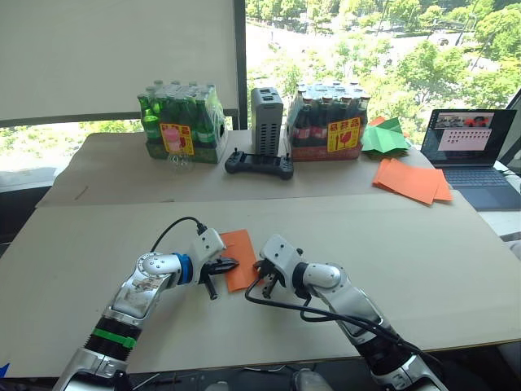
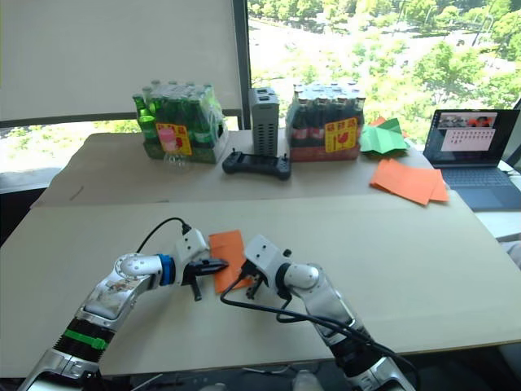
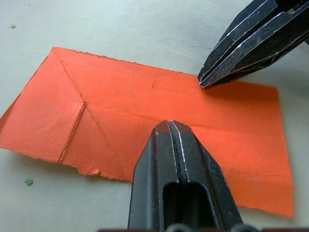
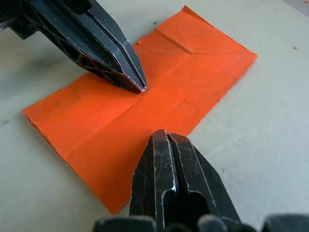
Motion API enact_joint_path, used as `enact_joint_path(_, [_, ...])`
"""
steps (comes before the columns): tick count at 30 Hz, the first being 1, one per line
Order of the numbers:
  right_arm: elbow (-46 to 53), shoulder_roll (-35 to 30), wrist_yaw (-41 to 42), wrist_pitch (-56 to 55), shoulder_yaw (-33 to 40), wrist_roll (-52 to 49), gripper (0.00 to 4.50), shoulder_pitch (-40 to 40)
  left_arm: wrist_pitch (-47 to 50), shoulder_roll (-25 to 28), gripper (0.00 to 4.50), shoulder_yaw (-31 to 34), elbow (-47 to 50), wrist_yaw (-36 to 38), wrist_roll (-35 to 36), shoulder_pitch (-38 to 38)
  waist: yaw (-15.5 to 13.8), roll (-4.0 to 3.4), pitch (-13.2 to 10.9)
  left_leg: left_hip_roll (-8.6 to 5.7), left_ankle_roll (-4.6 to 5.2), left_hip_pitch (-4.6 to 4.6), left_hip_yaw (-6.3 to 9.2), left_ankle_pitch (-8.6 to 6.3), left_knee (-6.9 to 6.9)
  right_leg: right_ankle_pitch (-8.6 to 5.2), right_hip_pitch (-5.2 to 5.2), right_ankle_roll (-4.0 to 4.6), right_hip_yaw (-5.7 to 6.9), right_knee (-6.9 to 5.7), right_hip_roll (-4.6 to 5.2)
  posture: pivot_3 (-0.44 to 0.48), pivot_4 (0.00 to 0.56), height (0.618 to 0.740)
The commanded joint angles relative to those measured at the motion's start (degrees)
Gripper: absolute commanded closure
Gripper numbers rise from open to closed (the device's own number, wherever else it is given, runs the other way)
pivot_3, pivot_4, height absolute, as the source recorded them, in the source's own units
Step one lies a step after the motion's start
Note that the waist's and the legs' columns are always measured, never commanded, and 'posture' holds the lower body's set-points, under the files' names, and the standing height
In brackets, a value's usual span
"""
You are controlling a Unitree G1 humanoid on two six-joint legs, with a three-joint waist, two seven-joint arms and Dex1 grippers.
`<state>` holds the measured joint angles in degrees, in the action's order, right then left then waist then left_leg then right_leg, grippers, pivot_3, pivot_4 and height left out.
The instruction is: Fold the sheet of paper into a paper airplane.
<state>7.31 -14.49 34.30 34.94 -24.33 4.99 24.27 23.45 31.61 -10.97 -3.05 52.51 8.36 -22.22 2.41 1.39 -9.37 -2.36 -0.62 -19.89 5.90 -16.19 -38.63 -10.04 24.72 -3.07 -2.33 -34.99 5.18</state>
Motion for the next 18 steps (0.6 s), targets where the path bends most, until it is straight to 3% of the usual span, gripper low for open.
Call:
enact_joint_path(1, [0.67,-1.11,0.85,0.75,-0.95,0.02,4.47,-1.36,0.32,0.45,4.50,-0.97,-0.84,0.30,-0.98,0.47,-0.02,0.00,0.00,0.00,0.00,0.00,0.00,0.00,0.00,0.00,0.00,0.00,0.00,0.00,0.00,0.000,0.150,0.723])
enact_joint_path(18, [8.39,-5.24,4.66,5.33,-4.40,-1.22,4.47,-5.09,-0.06,0.19,4.50,-1.27,-1.60,0.37,-1.10,-0.05,-0.03,0.00,0.00,0.00,0.00,0.02,0.00,0.00,0.00,-0.02,-0.04,-0.02,0.01,0.02,0.01,0.000,0.150,0.723])
